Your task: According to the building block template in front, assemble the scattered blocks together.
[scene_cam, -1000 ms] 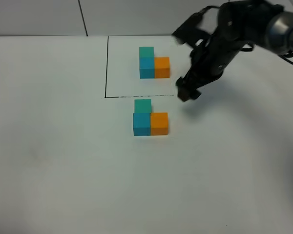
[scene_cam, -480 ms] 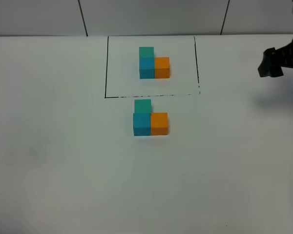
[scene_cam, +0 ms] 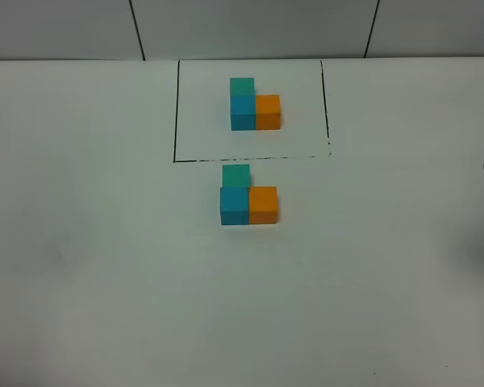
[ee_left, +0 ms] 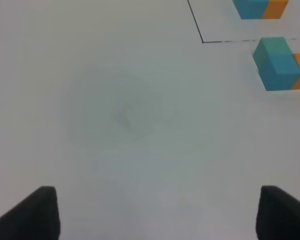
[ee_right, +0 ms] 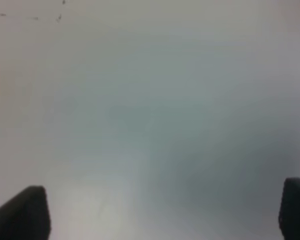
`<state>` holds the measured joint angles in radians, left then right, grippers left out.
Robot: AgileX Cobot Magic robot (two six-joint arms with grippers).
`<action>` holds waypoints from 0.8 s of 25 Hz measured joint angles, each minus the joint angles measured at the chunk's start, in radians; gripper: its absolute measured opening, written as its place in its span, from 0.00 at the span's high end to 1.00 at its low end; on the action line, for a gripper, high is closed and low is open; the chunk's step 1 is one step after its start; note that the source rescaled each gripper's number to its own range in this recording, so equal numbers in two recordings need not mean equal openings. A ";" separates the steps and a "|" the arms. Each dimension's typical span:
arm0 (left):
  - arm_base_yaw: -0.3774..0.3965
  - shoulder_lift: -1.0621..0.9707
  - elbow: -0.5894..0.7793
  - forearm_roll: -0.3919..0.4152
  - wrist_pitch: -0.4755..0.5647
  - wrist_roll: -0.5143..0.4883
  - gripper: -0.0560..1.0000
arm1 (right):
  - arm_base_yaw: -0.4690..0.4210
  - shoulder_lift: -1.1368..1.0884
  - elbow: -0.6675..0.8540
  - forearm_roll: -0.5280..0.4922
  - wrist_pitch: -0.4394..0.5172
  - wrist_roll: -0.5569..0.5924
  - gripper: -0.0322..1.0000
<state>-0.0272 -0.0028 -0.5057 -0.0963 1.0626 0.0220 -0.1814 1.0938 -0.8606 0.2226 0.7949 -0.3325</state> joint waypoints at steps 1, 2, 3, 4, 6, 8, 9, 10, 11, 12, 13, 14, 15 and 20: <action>0.000 0.000 0.000 0.000 0.000 0.000 0.17 | 0.000 -0.049 0.029 0.006 0.012 0.010 0.15; 0.000 0.000 0.000 0.000 0.000 0.000 0.17 | 0.000 -0.099 0.058 0.010 0.022 0.017 0.15; 0.000 0.000 0.000 0.000 0.000 0.000 0.17 | 0.000 -0.142 0.081 0.014 0.031 0.024 0.15; 0.000 0.000 0.000 0.000 0.000 0.000 0.17 | 0.000 -0.195 0.107 0.015 0.042 0.031 0.15; 0.000 0.000 0.000 0.000 0.000 0.000 0.17 | 0.000 -0.293 0.152 0.018 0.060 0.049 0.15; 0.000 0.000 0.000 0.000 0.000 0.000 0.17 | 0.015 -0.396 0.199 0.019 0.075 0.073 0.15; 0.000 0.000 0.000 0.000 0.000 0.000 0.17 | 0.029 -0.443 0.220 0.019 0.086 0.086 0.15; 0.000 0.000 0.000 0.000 0.000 -0.001 0.17 | 0.046 -0.477 0.236 0.018 0.099 0.100 0.15; 0.000 0.000 0.000 0.000 0.000 -0.001 0.17 | 0.061 -0.512 0.254 0.018 0.118 0.113 0.15; 0.000 0.000 0.000 0.000 0.000 -0.001 0.17 | 0.080 -0.544 0.269 0.017 0.136 0.129 0.15; 0.000 0.000 0.000 0.000 0.000 -0.001 0.17 | 0.097 -0.575 0.279 0.017 0.153 0.145 0.15; 0.000 0.000 0.000 0.000 0.000 -0.001 0.17 | 0.110 -0.602 0.289 0.017 0.164 0.158 0.15; 0.000 0.000 0.000 0.000 0.000 -0.001 0.17 | 0.123 -0.633 0.298 0.017 0.177 0.168 0.15; 0.000 0.000 0.000 0.000 0.000 -0.001 0.17 | 0.158 -0.780 0.344 0.003 0.214 0.210 0.15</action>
<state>-0.0272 -0.0028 -0.5057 -0.0963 1.0626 0.0210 -0.0236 0.3139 -0.5168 0.2257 1.0089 -0.1228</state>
